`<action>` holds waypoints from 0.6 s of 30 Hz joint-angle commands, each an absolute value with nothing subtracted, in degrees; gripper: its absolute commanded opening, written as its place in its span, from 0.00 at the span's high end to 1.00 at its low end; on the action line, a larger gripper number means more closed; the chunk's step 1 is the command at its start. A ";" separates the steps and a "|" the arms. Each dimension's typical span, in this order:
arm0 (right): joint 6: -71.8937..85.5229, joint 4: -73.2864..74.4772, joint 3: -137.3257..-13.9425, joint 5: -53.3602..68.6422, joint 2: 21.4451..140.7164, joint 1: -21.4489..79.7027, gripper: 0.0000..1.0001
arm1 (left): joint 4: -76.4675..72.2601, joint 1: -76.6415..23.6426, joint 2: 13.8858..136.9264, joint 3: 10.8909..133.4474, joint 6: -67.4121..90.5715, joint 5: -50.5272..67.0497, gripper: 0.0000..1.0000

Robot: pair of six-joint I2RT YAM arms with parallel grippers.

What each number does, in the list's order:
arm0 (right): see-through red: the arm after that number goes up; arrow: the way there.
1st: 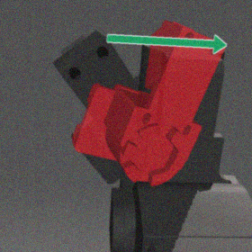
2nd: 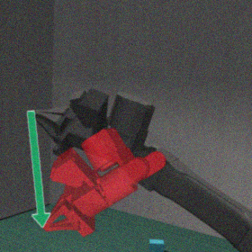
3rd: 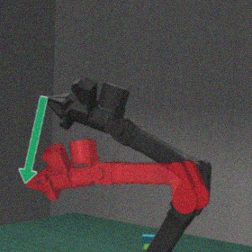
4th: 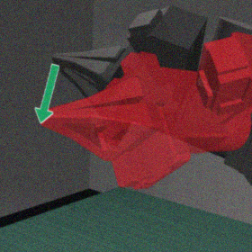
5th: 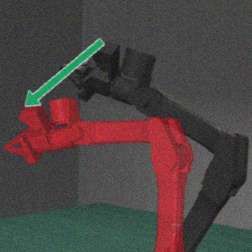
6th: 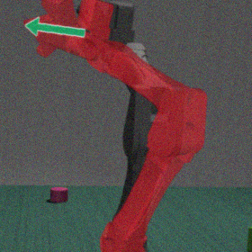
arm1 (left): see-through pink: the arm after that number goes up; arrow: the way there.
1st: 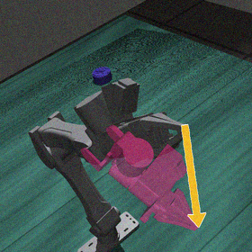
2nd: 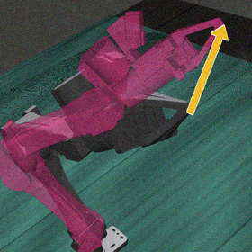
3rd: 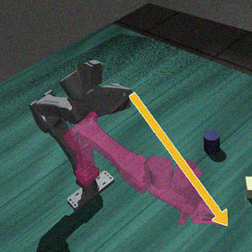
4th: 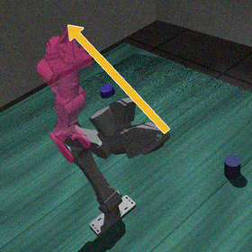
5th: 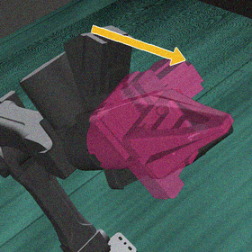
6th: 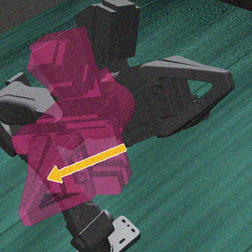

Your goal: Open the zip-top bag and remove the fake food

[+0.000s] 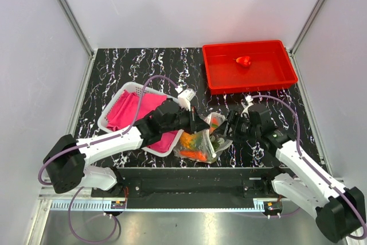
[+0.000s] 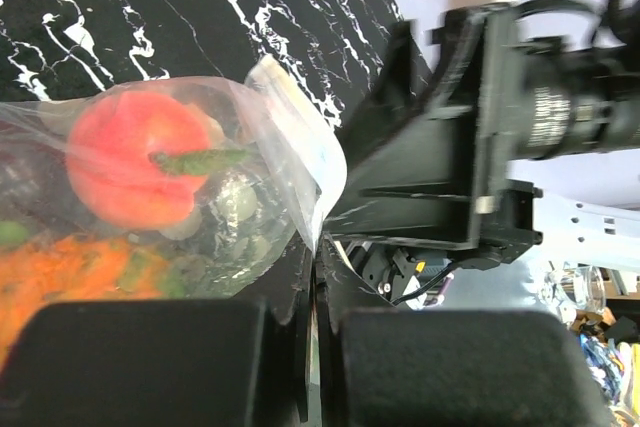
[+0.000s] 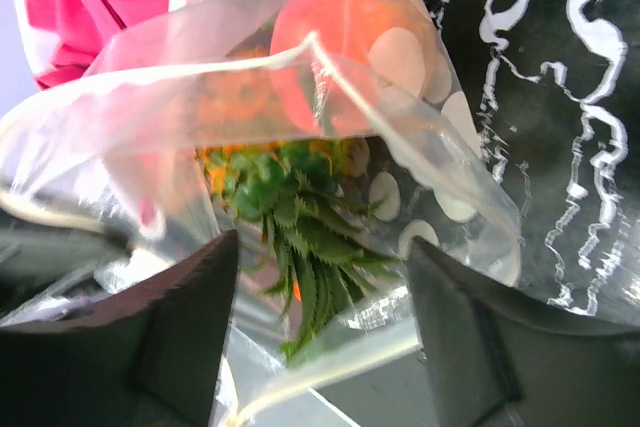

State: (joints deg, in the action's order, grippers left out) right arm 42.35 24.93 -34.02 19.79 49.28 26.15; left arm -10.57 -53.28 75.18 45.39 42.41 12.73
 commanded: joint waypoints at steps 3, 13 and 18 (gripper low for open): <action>51.58 8.46 -30.33 19.69 52.37 26.54 0.19 | -16.08 -54.49 78.04 48.16 43.50 12.65 1.00; 57.65 -3.25 -26.37 16.27 61.17 26.54 0.17 | -18.72 -56.60 83.32 51.15 44.56 13.80 1.00; 56.52 -6.06 -25.49 13.27 64.15 26.54 0.10 | -18.89 -57.22 84.90 51.94 44.56 14.15 1.00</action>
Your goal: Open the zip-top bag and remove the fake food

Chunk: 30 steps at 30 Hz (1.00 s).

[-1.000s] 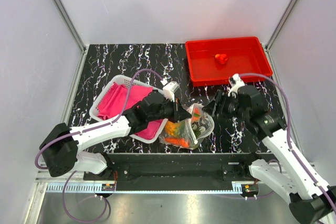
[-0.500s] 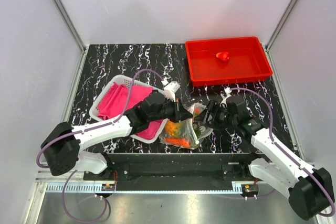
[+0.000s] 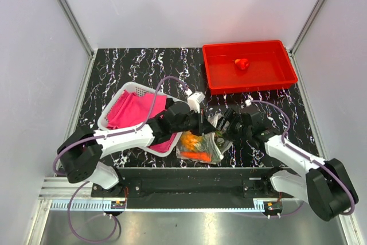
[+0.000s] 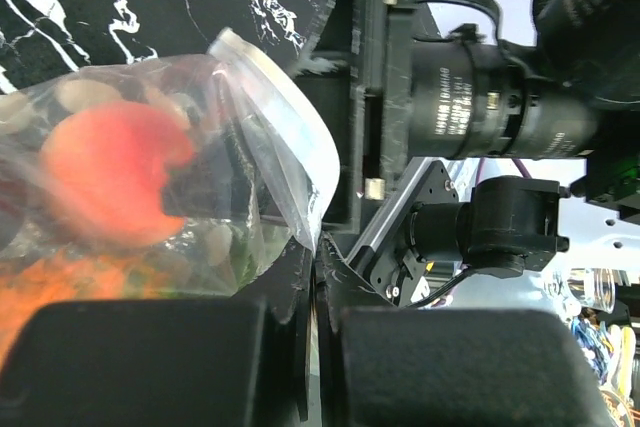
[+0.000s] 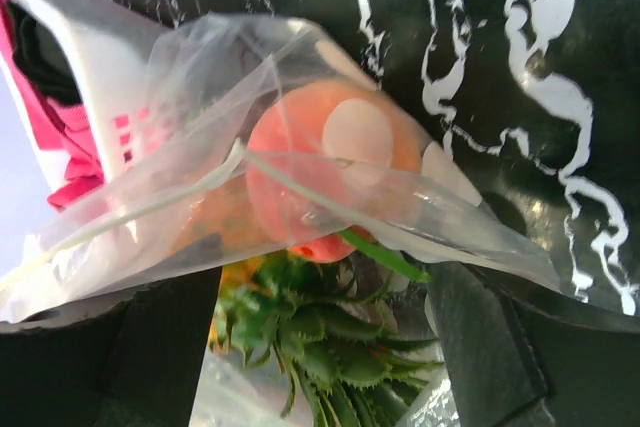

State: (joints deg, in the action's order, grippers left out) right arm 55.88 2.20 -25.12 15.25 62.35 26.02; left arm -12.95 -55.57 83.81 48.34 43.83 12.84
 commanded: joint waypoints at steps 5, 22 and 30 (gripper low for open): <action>55.72 -12.47 -24.70 14.15 70.38 26.63 0.07 | -19.95 -57.48 85.69 51.50 45.09 14.33 1.00; 51.60 -10.74 -26.45 14.24 71.29 26.54 0.50 | -18.46 -58.01 83.59 49.57 44.39 10.82 1.00; 47.55 5.52 -25.40 14.93 55.83 26.63 0.81 | -15.82 -57.22 79.72 47.73 43.59 5.81 1.00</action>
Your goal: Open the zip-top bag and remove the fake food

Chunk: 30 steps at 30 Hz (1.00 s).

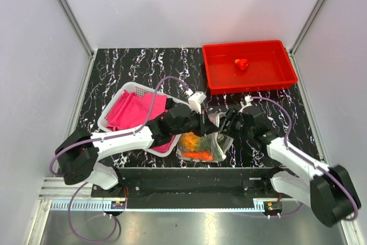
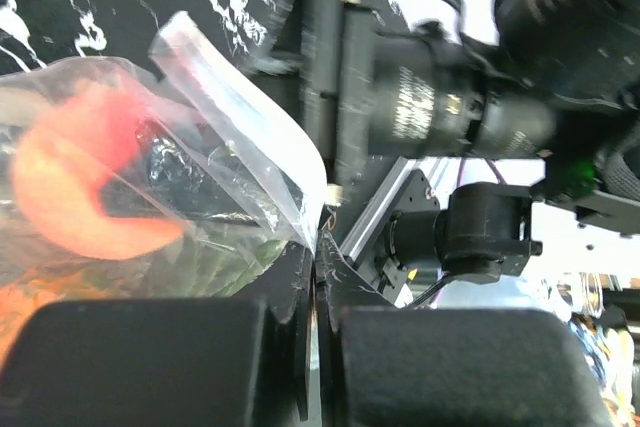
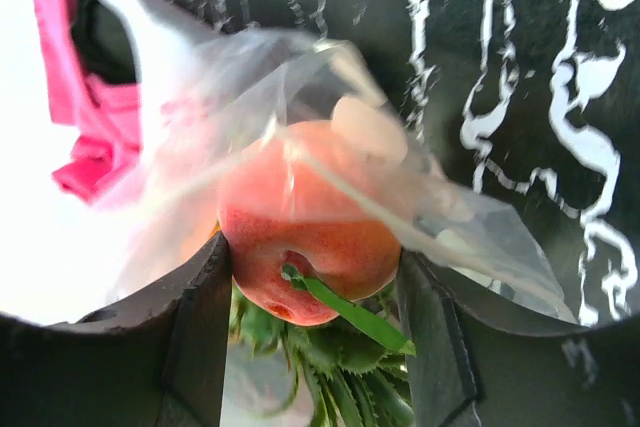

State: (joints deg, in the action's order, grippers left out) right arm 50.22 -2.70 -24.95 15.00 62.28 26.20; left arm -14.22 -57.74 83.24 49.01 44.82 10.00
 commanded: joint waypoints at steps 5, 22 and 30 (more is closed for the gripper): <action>47.02 14.84 -26.10 17.84 47.65 26.63 0.85 | -15.56 -55.29 78.14 46.23 43.68 5.19 1.00; 31.22 42.01 -59.82 -3.15 49.82 26.46 0.86 | -17.75 -53.53 76.20 42.54 43.68 7.91 1.00; 21.45 31.23 -72.68 -14.43 71.68 21.73 0.86 | -22.14 -53.70 77.52 41.75 45.53 9.93 1.00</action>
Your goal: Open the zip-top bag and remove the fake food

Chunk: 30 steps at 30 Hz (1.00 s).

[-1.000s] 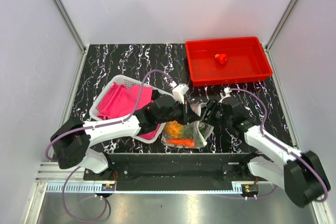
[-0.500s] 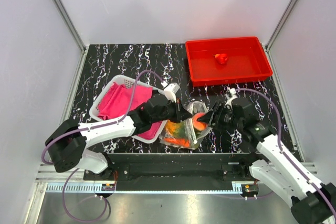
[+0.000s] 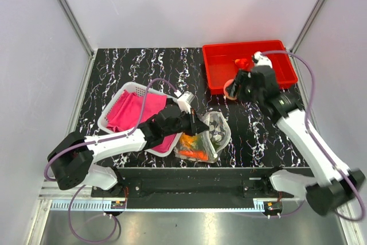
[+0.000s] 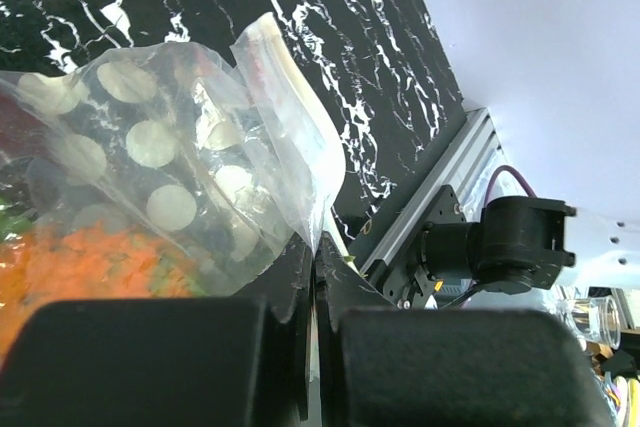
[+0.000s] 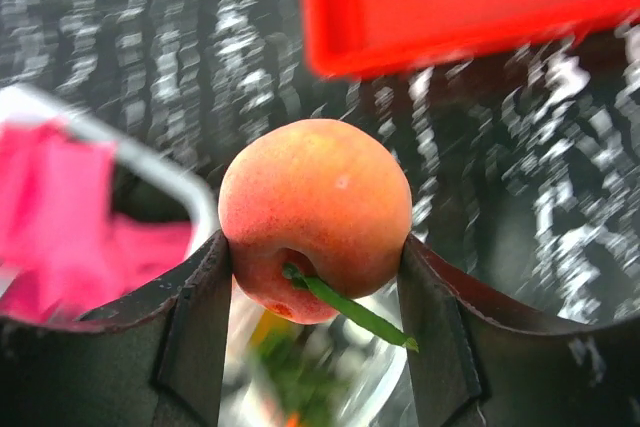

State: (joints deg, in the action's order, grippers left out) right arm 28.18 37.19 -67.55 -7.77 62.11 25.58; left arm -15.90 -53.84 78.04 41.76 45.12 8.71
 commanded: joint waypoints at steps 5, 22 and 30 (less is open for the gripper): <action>20.92 24.79 -80.06 -4.31 86.79 12.66 0.86 | -25.74 -54.05 78.48 41.13 46.41 10.72 1.00; 20.74 28.12 -100.11 6.32 113.12 6.59 0.19 | -23.73 -54.76 80.33 43.50 44.30 12.74 1.00; 22.76 34.63 -90.03 5.80 102.50 6.59 0.05 | -24.79 -54.76 80.95 43.42 44.91 12.57 1.00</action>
